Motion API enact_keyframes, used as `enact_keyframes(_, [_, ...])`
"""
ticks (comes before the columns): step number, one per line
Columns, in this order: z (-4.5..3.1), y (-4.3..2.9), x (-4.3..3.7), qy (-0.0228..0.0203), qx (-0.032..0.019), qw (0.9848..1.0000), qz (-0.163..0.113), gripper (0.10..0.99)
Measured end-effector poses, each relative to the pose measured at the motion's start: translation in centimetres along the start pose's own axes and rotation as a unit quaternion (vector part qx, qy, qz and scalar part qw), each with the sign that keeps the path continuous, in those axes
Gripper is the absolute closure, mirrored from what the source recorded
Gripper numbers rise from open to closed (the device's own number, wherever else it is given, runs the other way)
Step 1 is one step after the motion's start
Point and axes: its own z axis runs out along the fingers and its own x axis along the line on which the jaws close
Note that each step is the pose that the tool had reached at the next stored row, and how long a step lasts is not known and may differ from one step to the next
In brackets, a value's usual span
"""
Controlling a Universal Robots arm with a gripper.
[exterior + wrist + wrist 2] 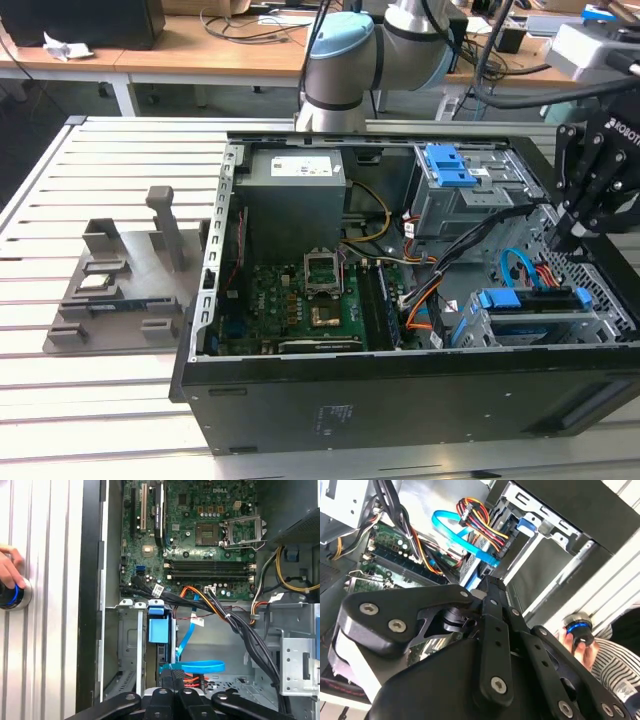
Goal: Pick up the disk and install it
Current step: 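Insert the second disk wire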
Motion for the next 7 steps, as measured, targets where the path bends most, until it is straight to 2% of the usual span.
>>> enact_keyframes(7, [-0.21,0.01,0.02,0.0001,0.0,1.0,0.0,0.98])
